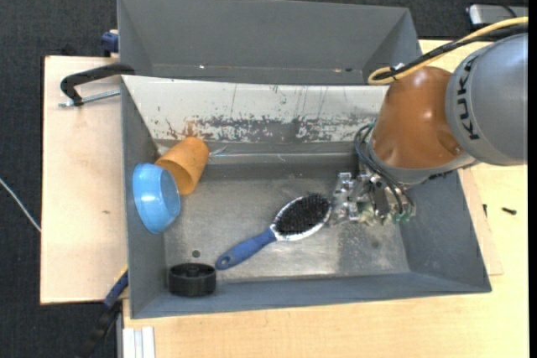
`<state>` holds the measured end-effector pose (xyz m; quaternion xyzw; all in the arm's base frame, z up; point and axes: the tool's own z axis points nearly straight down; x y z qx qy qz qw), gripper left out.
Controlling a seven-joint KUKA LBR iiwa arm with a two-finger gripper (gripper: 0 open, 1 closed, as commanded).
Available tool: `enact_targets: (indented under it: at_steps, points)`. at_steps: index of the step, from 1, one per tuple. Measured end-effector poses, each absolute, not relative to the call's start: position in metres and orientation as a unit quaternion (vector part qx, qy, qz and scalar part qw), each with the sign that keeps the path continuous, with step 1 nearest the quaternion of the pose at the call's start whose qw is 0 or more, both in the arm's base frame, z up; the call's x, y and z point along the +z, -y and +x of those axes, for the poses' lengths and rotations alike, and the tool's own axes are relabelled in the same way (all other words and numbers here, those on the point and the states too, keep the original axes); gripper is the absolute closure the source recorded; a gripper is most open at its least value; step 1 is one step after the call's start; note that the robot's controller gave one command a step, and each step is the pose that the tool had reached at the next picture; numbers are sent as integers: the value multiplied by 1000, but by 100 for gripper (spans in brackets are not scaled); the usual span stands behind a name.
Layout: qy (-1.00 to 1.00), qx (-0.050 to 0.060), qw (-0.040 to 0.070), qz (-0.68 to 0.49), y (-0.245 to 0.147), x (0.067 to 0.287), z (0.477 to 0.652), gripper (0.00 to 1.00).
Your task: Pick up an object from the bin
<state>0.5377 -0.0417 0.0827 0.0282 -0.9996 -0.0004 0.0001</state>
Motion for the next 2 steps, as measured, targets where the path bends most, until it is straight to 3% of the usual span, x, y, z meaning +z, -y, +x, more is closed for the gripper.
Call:
enact_targets:
  at_steps: [1, 2]
  points:
    - [1000, 0, 0, 28, 42, 83, 538, 0]
    - [1000, 0, 0, 28, 42, 83, 538, 100]
